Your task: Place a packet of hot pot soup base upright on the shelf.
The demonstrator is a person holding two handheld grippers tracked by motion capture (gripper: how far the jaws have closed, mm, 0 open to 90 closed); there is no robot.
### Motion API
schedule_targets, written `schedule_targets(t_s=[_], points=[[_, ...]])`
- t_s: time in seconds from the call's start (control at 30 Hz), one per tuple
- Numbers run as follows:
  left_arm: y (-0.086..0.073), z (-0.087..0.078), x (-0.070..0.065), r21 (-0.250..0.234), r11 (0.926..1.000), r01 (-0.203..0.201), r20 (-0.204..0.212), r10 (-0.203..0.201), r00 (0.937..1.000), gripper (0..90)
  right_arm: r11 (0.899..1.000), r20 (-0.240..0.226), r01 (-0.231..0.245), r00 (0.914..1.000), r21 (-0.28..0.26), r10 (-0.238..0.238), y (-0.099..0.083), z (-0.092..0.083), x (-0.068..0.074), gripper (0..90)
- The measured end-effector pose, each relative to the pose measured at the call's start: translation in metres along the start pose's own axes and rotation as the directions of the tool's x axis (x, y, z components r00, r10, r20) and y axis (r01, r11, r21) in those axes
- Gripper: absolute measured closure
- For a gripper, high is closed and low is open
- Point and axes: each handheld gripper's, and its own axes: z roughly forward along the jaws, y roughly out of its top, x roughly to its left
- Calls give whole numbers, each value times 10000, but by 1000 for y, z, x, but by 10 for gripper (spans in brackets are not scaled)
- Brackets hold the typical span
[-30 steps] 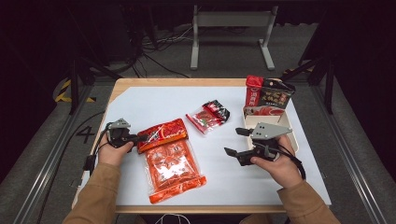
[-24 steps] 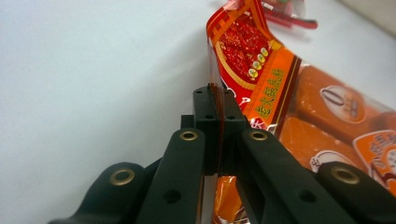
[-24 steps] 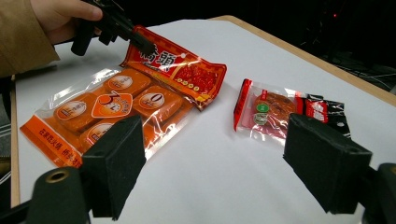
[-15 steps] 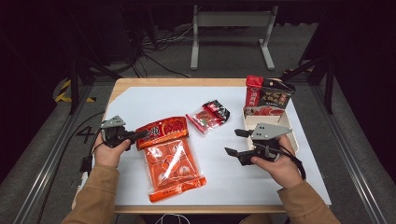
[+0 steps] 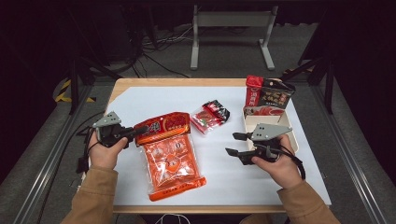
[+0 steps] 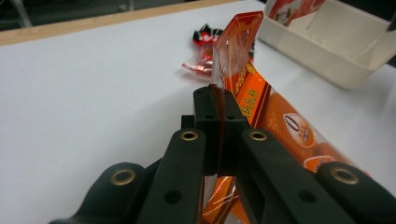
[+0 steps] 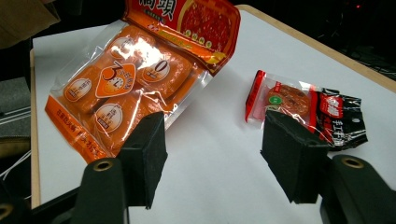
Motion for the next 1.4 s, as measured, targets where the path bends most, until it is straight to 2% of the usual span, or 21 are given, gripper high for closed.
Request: schedule_targets(t_s=[0.2, 0.37, 0.4, 0.53, 0.8, 0.93, 1.0, 1.03, 1.13, 1.2, 1.27, 1.33, 1.4], points=[[9, -9, -9, -206, 9998, 7, 158, -3, 9999, 900, 10000, -277, -83, 9996, -36, 82, 1, 1, 2, 418], [17, -15, -18, -394, 9988, -286, 223, 295, 9993, 900, 10000, -283, -77, 9996, -43, 76, 2, 1, 2, 421], [21, -19, -24, -552, 9979, -343, 360, 363, 9987, 900, 9999, -292, -107, 9995, -73, 105, 2, 0, 2, 422], [25, -25, -30, -716, 9969, -335, 622, 379, 9973, 900, 9998, -318, -143, 9994, -109, 140, 2, -1, 2, 423], [36, -36, -48, -1076, 9907, -837, 989, 944, 9906, 900, 9996, -364, -188, 9992, -188, 181, 3, -3, 2, 425], [40, -41, -57, -1336, 9832, -1245, 1018, 1386, 9851, 900, 9996, -387, -178, 9991, -214, 170, 4, -3, 2, 425], [42, -42, -59, -1405, 9822, -1249, 1089, 1407, 9840, 900, 9996, -412, -187, 9990, -231, 177, 4, -3, 3, 425], [44, -45, -65, -1489, 9785, -1426, 1126, 1601, 9807, 900, 9994, -451, -175, 9989, -291, 162, 5, -4, 3, 424], [46, -46, -69, -1546, 9756, -1557, 1145, 1742, 9780, 900, 9992, -555, -187, 9983, -343, 168, 6, -4, 5, 421], [48, -48, -75, -1634, 9693, -1836, 1151, 2036, 9723, 900, 9992, -611, -168, 9980, -364, 145, 7, -3, 5, 417], [51, -51, -85, -1802, 9611, -2095, 961, 2292, 9686, 900, 9990, -744, -163, 9971, -411, 133, 8, -1, 5, 404], [54, -55, -95, -1943, 9488, -2490, 771, 2679, 9604, 900, 9985, -850, -139, 9963, -528, 93, 10, 0, 5, 376], [57, -58, -101, -2007, 9417, -2699, 739, 2893, 9544, 900, 9979, -886, -66, 9961, -645, 8, 12, 1, 6, 352]])
